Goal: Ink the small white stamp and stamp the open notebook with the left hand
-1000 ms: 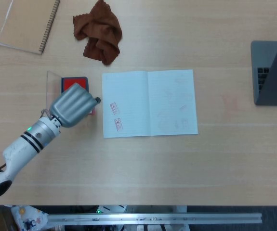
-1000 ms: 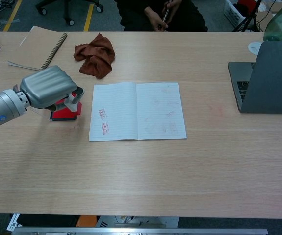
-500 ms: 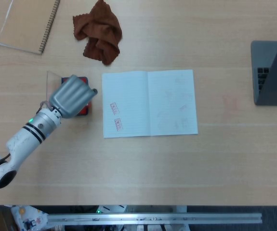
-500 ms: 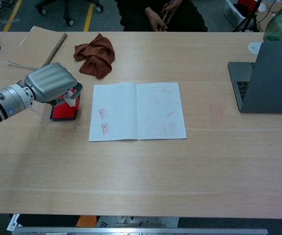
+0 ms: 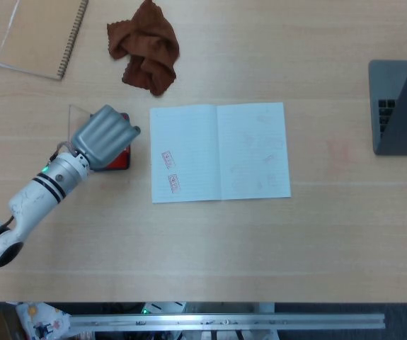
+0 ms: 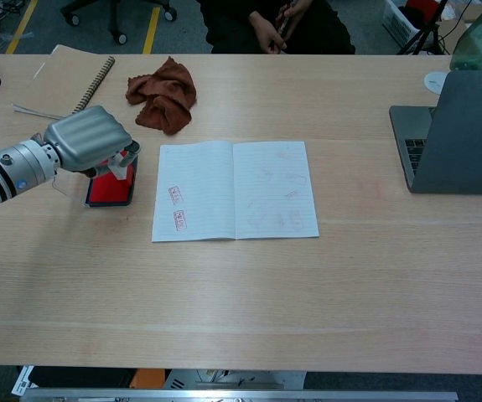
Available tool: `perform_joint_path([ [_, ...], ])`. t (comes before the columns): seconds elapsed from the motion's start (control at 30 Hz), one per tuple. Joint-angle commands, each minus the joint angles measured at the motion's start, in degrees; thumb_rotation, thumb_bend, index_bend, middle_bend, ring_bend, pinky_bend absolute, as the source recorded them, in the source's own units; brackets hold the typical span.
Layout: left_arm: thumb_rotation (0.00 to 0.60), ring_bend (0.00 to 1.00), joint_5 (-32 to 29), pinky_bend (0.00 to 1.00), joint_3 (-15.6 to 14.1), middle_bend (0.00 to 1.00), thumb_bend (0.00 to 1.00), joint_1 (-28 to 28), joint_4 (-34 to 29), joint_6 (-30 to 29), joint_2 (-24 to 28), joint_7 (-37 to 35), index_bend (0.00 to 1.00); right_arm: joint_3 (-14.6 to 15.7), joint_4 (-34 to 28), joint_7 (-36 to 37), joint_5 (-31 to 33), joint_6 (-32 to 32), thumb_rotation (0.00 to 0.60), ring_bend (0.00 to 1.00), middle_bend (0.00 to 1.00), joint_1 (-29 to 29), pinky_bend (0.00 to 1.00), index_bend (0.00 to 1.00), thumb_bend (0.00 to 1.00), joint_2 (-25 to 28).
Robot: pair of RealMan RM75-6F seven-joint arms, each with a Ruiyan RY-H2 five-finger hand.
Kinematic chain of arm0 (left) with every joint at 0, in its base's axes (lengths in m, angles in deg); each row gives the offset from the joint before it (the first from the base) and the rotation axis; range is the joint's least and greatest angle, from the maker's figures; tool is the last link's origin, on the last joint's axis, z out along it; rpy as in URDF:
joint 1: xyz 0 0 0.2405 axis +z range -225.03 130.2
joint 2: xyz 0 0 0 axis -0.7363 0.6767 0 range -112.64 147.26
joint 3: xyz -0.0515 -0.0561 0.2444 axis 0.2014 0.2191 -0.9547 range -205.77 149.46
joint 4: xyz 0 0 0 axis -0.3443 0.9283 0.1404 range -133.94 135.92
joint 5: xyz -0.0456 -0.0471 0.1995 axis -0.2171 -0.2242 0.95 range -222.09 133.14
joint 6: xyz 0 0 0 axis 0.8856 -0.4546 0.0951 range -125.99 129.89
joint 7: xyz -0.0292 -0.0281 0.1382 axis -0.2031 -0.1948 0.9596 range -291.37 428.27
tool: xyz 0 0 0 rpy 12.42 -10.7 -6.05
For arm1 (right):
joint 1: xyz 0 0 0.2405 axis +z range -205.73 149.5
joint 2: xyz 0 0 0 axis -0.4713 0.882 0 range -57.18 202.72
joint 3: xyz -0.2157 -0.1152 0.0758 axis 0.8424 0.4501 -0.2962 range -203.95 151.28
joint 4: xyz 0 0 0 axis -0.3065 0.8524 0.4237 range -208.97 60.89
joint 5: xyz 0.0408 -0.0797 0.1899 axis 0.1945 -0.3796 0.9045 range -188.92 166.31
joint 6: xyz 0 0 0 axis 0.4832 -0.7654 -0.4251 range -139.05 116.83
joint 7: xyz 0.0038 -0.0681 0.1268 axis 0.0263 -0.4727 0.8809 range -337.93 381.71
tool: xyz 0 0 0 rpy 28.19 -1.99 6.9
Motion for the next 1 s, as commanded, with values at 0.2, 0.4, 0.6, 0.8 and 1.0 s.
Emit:
perform_joint_path([
  [0.2, 0.6, 1.0, 0.9, 1.0, -0.6, 1.0, 0.33, -0.4, 0.7, -0.2, 0.8, -1.0, 0.6, -0.1, -0.3, -0.3, 0.1, 0.0, 0.6, 0.19, 0.38, 0.0, 0.26, 0.32, 0.35, 0.1],
  [0.4, 0.6, 1.0, 1.7, 1.0, -1.6, 1.0, 0.33, -0.3, 1.7, -0.5, 0.8, -2.2, 0.6, 0.0, -0.6, -0.5, 0.0, 0.1, 0.6, 0.19, 0.38, 0.0, 0.26, 0.32, 0.35, 0.2],
  [0.6, 0.6, 1.0, 2.9, 1.0, -2.3, 1.0, 0.33, -0.6, 3.4, -0.9, 0.4, -3.4, 0.61, -0.1, -0.9, -1.0, 0.1, 0.2, 0.6, 0.19, 0.38, 0.0, 0.26, 0.32, 0.35, 0.2],
  [0.8, 0.6, 1.0, 3.3, 1.0, -3.0, 1.0, 0.33, -0.8, 4.9, -0.3, -0.1, -4.0, 0.61, -0.2, -1.2, -1.3, 0.2, 0.3, 0.6, 0.19, 0.38, 0.1, 0.26, 0.32, 0.35, 0.2],
  [1.0, 0.6, 1.0, 3.5, 1.0, -3.4, 1.0, 0.33, -1.0, 5.8, 0.1, -0.5, -4.1, 0.61, -0.2, -1.3, -1.4, 0.3, 0.4, 0.6, 0.19, 0.38, 0.0, 0.26, 0.32, 0.35, 0.2],
])
